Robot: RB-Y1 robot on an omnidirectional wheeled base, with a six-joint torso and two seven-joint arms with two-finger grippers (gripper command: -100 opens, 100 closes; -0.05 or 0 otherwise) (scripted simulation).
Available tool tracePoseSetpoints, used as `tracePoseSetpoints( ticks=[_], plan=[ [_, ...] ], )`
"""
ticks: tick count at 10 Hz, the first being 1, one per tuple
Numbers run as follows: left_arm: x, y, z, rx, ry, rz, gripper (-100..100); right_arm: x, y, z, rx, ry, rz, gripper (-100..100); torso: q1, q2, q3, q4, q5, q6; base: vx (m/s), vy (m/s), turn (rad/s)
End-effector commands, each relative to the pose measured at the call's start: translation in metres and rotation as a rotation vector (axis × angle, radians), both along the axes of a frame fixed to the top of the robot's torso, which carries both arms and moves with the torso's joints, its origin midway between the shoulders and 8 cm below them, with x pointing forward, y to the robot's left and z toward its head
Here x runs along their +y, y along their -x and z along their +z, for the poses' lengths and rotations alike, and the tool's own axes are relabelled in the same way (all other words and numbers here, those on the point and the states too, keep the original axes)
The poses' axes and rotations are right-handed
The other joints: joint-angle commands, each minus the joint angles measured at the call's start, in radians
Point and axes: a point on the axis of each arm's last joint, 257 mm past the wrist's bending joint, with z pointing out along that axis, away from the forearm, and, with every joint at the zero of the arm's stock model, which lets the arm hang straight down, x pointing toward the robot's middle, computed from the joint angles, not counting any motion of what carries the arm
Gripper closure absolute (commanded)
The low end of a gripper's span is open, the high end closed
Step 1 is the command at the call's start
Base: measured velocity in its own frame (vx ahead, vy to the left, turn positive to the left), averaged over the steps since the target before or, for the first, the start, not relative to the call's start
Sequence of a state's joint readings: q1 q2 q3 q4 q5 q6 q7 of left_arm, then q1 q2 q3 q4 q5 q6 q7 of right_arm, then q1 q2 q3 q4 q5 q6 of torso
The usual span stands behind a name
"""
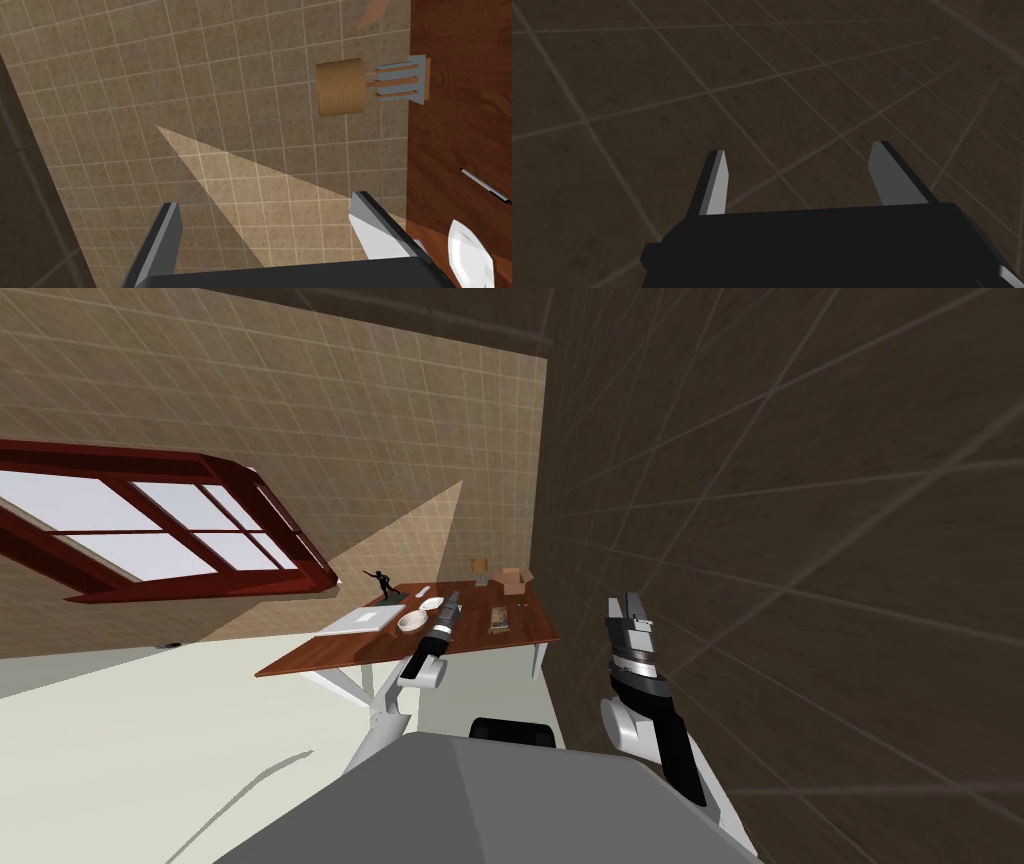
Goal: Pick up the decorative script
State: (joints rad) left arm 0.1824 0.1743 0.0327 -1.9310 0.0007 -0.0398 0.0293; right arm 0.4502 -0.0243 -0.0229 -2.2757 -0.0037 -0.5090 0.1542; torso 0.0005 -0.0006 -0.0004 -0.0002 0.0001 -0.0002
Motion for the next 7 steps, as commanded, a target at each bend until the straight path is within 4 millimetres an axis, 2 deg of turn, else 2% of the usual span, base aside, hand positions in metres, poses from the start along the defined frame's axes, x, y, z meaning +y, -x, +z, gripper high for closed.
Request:
tracePoseSetpoints(
  ticks=[1,2,3,4,7],
  plan=[
    [-0.001,-0.013,-0.015,0.054,0.014,-0.002,-100,0.000,0.000,0.000,0.000,0.000,0.000,0,0.000,0.000,0.000,0.000,0.000,0.000,0.005,0.009,-0.018],
    [0.000,-0.013,-0.021,0.076,0.015,0.002,-100,0.000,0.000,0.000,0.000,0.000,0.000,0,0.000,0.000,0.000,0.000,0.000,0.000,0.006,0.007,-0.016],
    [0.000,-0.024,-0.033,0.117,0.025,0.001,-100,0.000,0.000,0.000,0.000,0.000,0.000,0,0.000,0.000,0.000,0.000,0.000,0.000,0.007,0.008,-0.019],
    [0.000,-0.024,-0.038,0.136,0.026,0.005,-100,0.000,0.000,0.000,0.000,0.000,0.000,0,0.000,0.000,0.000,0.000,0.000,0.000,0.006,0.007,-0.015],
    [0.000,-0.043,-0.068,0.236,0.045,0.010,-100,0.000,0.000,0.000,0.000,0.000,0.000,0,0.000,0.000,0.000,0.000,0.000,0.000,0.012,0.007,-0.019]
  ],
)
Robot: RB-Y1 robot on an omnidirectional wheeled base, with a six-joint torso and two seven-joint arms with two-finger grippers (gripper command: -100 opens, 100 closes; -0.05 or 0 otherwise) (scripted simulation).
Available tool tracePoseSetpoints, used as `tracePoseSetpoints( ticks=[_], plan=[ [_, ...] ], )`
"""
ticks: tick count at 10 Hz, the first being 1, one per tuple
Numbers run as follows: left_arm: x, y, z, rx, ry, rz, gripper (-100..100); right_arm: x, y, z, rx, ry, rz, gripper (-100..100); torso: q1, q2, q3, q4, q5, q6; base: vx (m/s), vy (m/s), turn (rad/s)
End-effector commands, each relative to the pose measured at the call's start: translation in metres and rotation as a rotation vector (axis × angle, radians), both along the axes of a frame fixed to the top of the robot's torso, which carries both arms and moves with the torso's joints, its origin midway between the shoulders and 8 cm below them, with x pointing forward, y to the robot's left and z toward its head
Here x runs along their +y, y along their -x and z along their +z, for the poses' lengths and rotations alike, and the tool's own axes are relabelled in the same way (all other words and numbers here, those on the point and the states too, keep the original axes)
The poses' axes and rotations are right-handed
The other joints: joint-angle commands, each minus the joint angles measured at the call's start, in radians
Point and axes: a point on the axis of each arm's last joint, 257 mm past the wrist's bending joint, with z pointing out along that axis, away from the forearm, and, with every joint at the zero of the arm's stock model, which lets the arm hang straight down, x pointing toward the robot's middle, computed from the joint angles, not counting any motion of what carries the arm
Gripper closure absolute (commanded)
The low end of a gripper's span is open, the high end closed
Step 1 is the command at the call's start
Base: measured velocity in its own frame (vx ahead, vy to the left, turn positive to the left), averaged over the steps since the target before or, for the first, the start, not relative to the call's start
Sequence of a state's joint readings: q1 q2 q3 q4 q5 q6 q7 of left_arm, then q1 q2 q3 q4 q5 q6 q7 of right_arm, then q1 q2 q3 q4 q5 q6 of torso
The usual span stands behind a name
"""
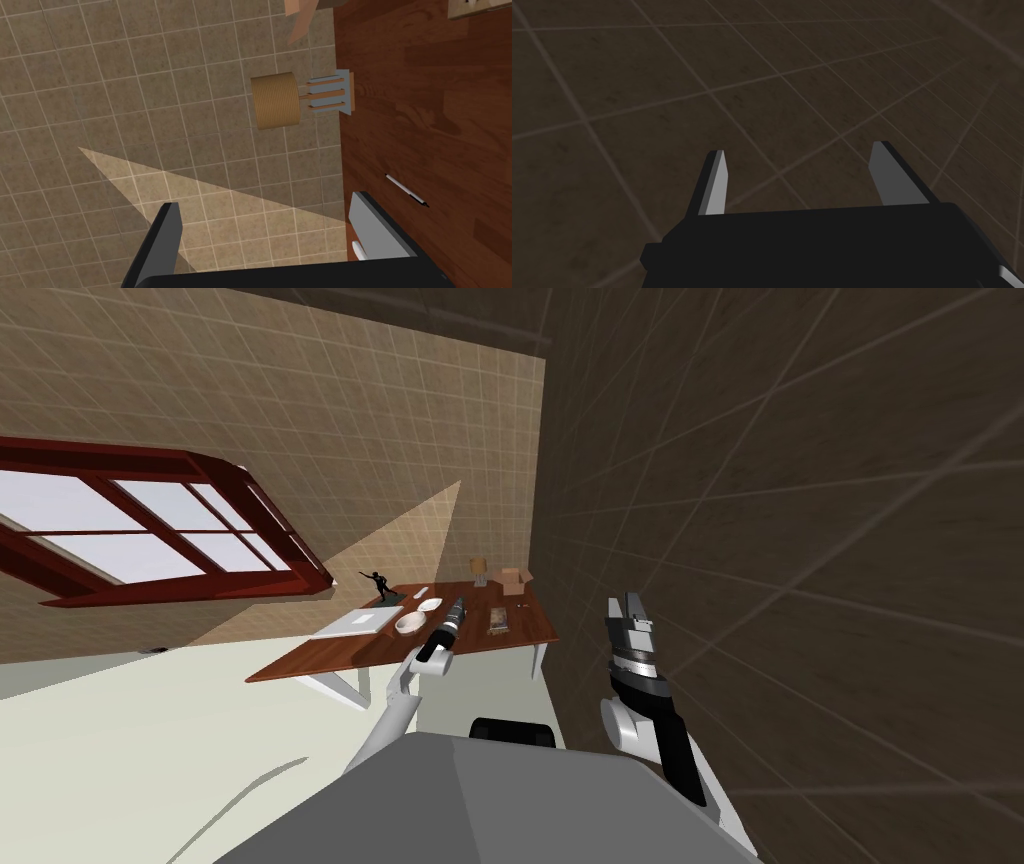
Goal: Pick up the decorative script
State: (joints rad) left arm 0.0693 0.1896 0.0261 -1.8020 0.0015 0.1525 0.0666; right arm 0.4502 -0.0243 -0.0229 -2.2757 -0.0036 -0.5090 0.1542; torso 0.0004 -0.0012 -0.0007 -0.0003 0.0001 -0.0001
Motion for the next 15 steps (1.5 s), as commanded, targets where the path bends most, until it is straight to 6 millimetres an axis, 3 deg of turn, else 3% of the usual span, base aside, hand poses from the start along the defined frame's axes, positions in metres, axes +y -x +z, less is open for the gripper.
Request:
tracePoseSetpoints(
  ticks=[1,8,15],
  plan=[
    [0.000,-0.005,-0.015,0.052,0.006,0.007,-100,0.000,0.000,0.000,0.000,0.000,0.000,0,0.000,0.000,0.000,0.000,0.000,0.000,0.012,0.007,-0.015],
    [0.005,-0.027,-0.082,0.289,0.031,0.041,-100,0.000,0.000,0.000,0.000,0.000,0.000,0,0.000,0.000,0.000,0.000,0.000,0.000,0.019,0.005,-0.019],
    [0.013,-0.025,-0.142,0.507,0.041,0.086,-100,0.000,0.000,0.000,0.000,0.000,0.000,0,-0.001,-0.001,-0.001,0.000,0.000,0.000,0.028,0.001,-0.019]
  ],
)
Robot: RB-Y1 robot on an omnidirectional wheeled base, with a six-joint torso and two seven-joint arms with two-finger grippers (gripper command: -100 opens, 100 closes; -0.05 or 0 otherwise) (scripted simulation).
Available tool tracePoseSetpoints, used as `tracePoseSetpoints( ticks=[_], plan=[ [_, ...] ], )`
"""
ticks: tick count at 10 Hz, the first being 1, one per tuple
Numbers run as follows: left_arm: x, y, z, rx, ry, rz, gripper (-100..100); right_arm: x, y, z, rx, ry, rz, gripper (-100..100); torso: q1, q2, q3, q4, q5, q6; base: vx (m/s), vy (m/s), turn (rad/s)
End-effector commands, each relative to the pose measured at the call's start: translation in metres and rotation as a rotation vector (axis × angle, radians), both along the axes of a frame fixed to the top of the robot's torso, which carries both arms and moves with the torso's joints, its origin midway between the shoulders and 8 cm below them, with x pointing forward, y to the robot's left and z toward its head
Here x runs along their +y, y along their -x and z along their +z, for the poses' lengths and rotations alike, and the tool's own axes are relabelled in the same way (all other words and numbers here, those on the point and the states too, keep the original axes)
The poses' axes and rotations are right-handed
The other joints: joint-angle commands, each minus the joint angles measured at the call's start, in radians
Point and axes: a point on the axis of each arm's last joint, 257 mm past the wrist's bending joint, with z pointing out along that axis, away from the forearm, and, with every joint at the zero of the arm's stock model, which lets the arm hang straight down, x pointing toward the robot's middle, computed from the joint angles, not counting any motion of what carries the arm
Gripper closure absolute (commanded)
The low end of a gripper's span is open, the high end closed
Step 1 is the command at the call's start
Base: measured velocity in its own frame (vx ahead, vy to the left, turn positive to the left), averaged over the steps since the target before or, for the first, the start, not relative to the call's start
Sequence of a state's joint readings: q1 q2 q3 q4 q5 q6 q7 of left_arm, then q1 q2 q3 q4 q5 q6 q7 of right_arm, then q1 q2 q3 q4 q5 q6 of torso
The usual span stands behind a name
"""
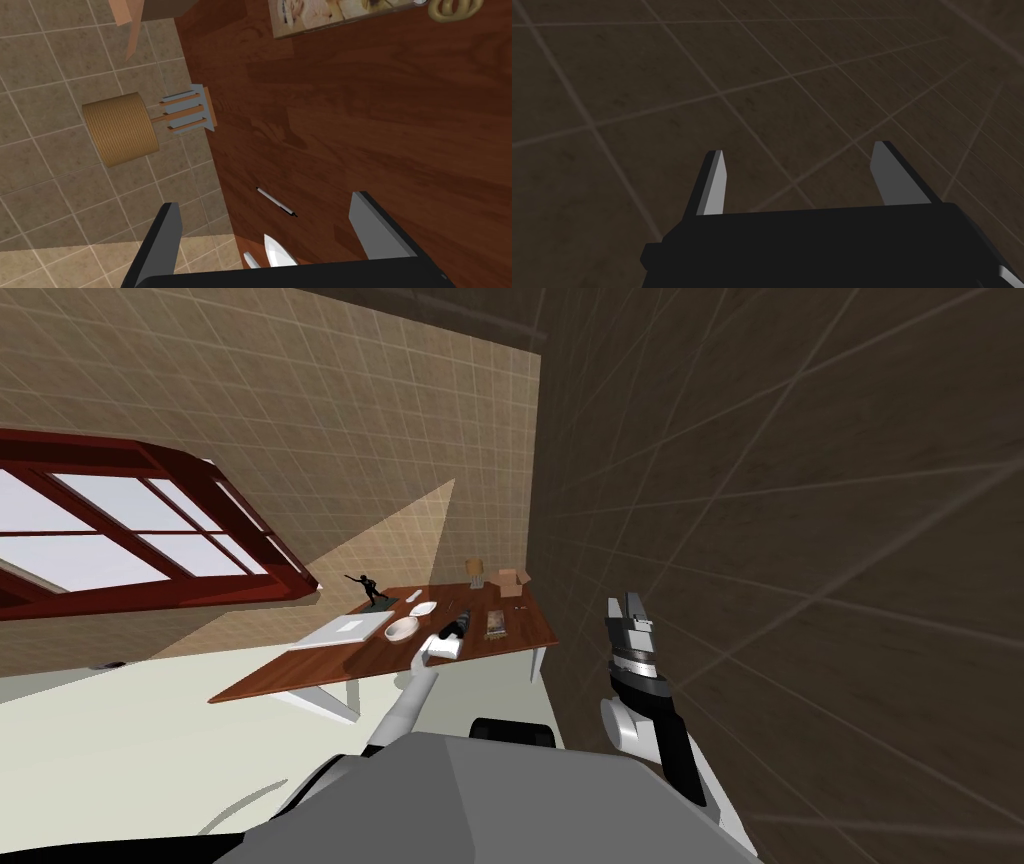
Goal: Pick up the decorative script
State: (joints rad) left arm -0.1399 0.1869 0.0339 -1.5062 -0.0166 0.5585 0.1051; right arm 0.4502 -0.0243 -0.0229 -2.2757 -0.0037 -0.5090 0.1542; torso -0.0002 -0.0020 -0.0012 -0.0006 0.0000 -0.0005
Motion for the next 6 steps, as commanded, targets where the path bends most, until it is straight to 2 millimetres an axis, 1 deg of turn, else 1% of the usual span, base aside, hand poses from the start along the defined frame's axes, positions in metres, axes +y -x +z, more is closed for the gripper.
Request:
tracePoseSetpoints(
  ticks=[1,2,3,4,5,6],
  plan=[
    [0.003,0.002,-0.017,0.065,0.002,0.013,-100,0.000,0.000,0.000,0.000,0.000,0.000,0,0.000,0.000,0.000,0.000,0.000,0.000,0.036,0.002,-0.025],
    [0.004,0.005,-0.021,0.083,0.002,0.017,-100,0.000,0.000,0.000,0.000,0.000,0.000,0,0.000,0.000,0.000,0.000,0.000,0.000,0.033,-0.003,-0.013],
    [0.005,0.008,-0.035,0.136,0.003,0.028,-100,0.000,0.000,0.000,0.000,0.000,0.000,0,0.000,0.000,0.000,0.000,0.000,0.000,0.046,-0.001,-0.020],
    [0.006,0.009,-0.037,0.145,0.003,0.029,-100,0.000,0.000,0.000,0.000,0.000,0.000,0,0.000,-0.001,-0.001,0.000,0.000,0.000,0.036,-0.002,-0.016],
    [0.007,0.012,-0.050,0.195,0.004,0.039,-100,0.000,0.000,0.000,0.000,0.000,0.000,0,0.000,-0.001,0.000,0.000,0.000,0.000,0.032,-0.002,-0.026],
    [0.008,0.014,-0.052,0.205,0.004,0.041,-100,0.000,0.000,0.000,0.000,0.000,0.000,0,0.000,0.000,0.000,0.000,0.000,0.000,0.029,-0.002,-0.013]
  ],
)
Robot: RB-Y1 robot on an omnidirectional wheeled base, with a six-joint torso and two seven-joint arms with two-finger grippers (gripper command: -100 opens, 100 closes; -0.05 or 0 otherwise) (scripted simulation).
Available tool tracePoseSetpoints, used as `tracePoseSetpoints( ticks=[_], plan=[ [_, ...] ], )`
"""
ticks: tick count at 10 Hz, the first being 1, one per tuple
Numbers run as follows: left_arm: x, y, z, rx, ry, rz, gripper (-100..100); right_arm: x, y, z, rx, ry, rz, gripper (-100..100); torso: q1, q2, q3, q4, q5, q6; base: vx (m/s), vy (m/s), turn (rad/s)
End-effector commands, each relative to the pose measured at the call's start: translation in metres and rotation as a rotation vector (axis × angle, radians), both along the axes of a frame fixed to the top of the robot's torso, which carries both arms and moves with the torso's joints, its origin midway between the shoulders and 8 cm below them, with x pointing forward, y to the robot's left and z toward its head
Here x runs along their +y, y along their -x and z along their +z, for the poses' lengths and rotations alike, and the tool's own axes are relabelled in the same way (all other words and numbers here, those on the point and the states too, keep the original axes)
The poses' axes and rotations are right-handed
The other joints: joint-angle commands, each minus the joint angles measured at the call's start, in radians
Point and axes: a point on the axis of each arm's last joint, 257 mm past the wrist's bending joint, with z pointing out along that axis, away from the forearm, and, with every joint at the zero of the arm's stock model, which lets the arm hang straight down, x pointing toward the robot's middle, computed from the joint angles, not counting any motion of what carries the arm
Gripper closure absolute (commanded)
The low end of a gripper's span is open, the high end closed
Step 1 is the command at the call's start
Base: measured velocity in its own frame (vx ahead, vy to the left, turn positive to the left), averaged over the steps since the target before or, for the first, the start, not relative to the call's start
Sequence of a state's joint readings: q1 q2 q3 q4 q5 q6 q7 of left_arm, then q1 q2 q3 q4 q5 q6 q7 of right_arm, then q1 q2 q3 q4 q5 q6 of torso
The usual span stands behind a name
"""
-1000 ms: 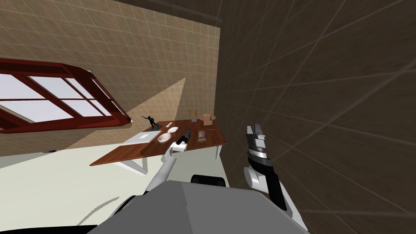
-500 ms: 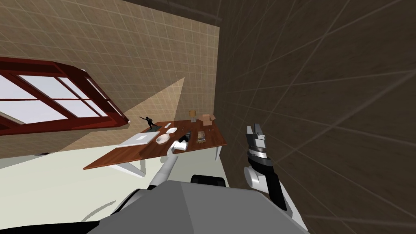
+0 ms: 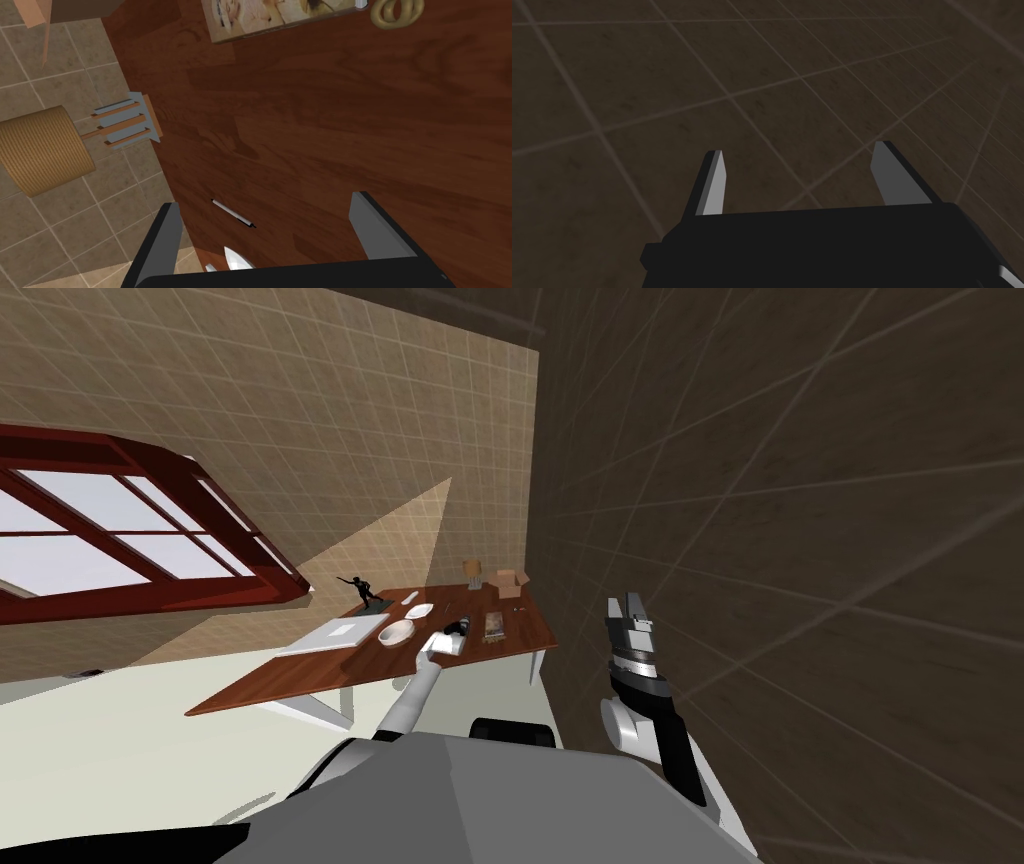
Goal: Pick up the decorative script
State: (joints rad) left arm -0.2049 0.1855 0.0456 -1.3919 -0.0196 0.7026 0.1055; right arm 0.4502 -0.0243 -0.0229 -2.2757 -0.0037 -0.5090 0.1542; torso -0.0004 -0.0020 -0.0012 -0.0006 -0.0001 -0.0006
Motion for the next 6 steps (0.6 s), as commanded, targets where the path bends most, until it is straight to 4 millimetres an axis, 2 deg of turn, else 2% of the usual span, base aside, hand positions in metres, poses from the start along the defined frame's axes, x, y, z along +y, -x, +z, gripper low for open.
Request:
tracePoseSetpoints(
  ticks=[1,2,3,4,5,6],
  plan=[
    [0.000,0.007,-0.015,0.062,0.001,0.012,-100,0.000,0.000,0.000,0.000,0.000,0.000,0,0.000,0.000,0.000,0.000,0.000,0.000,0.040,-0.004,-0.023],
    [0.001,0.009,-0.017,0.073,0.001,0.014,-100,0.000,0.000,0.000,0.000,0.000,0.000,0,0.000,0.000,0.000,0.000,0.000,0.000,0.035,-0.005,-0.013],
    [0.001,0.015,-0.029,0.127,0.003,0.024,-100,0.000,0.000,0.000,0.000,0.000,0.000,0,0.000,0.000,0.000,0.000,0.000,0.000,0.040,-0.009,-0.022],
    [0.001,0.015,-0.030,0.129,0.003,0.024,-100,0.000,0.000,0.000,0.000,0.000,0.000,0,0.000,-0.001,0.000,0.000,0.000,0.000,0.036,-0.006,-0.012],
    [0.000,0.021,-0.041,0.178,0.006,0.032,-100,0.000,0.000,0.000,0.000,0.000,0.000,0,0.000,0.000,0.000,0.000,0.000,0.000,0.041,-0.006,-0.019],
    [0.001,0.022,-0.042,0.183,0.006,0.033,-100,0.000,0.000,0.000,0.000,0.000,0.000,0,0.000,-0.001,0.000,0.000,0.000,0.000,0.034,-0.002,-0.014]
  ],
)
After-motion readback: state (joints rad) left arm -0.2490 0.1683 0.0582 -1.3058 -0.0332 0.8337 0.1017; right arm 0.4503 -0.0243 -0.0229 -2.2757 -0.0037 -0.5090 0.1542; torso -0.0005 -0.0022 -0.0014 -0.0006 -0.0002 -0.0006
